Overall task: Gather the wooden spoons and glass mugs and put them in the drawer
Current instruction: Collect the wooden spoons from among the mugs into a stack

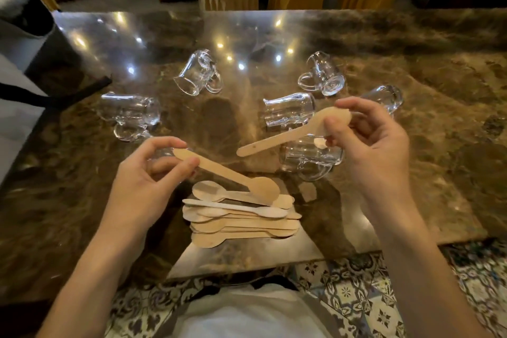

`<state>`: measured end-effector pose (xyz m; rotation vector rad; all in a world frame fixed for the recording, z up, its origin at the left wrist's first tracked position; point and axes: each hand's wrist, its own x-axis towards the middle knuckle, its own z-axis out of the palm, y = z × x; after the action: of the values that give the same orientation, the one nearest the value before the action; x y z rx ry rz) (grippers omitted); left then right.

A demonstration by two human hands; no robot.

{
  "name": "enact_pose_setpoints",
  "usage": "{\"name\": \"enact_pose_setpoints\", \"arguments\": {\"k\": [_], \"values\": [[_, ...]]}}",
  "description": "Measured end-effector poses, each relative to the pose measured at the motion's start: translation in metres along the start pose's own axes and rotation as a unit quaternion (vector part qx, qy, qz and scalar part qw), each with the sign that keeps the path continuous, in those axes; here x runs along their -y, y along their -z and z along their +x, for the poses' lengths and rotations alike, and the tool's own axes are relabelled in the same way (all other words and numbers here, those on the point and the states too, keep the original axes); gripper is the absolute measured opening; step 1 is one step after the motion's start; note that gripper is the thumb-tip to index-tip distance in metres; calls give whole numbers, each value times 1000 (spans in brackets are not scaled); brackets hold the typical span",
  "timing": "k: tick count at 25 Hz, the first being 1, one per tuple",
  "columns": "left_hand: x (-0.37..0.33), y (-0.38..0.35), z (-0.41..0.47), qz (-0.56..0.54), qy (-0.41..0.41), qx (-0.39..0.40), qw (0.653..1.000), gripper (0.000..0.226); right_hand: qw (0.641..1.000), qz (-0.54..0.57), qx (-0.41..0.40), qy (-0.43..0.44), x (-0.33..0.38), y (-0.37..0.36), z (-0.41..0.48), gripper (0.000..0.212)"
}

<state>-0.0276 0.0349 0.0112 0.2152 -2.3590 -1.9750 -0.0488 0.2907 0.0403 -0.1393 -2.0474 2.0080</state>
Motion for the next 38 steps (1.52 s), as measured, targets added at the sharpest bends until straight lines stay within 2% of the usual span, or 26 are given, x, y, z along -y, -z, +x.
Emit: {"name": "enact_pose_setpoints", "arguments": {"k": [4, 9, 13, 18, 21, 24, 28, 30, 32, 34, 36, 38], "values": [[17, 2, -13, 40, 25, 18, 999, 25, 995, 40, 41, -80, -13, -3, -17, 21], [31, 3, -17, 219, -2, 7, 976, 22, 979, 40, 65, -187, -33, -7, -32, 21], [35, 6, -20, 317, -42, 20, 947, 24, 974, 30, 85, -209, -40, -9, -37, 19], [39, 11, -23, 319, -89, 38, 943, 21, 973, 19, 89, -211, -43, -12, -37, 19], [46, 22, -29, 331, -112, 20, 937, 20, 975, -29, 120, -187, -46, -15, -39, 19], [57, 27, -37, 381, -141, -11, 914, 23, 964, -194, 145, -106, -50, -18, -41, 17], [63, 21, -42, 462, -159, 1, 872, 39, 900, -393, 190, 8, -51, -18, -40, 15], [62, 20, -41, 476, -156, 2, 865, 40, 873, -435, 218, 36, -51, -19, -41, 13], [62, 20, -41, 480, -154, 0, 864, 40, 868, -439, 228, 42, -47, -18, -39, 13], [63, 19, -41, 483, -152, -1, 862, 38, 880, -426, 207, 45, -35, -11, -26, 12], [64, 19, -41, 490, -153, 1, 858, 38, 892, -429, 119, 77, -23, 7, 4, 8], [63, 20, -41, 493, -151, 1, 857, 38, 874, -474, 46, 91, -15, 28, 43, 7]]}}
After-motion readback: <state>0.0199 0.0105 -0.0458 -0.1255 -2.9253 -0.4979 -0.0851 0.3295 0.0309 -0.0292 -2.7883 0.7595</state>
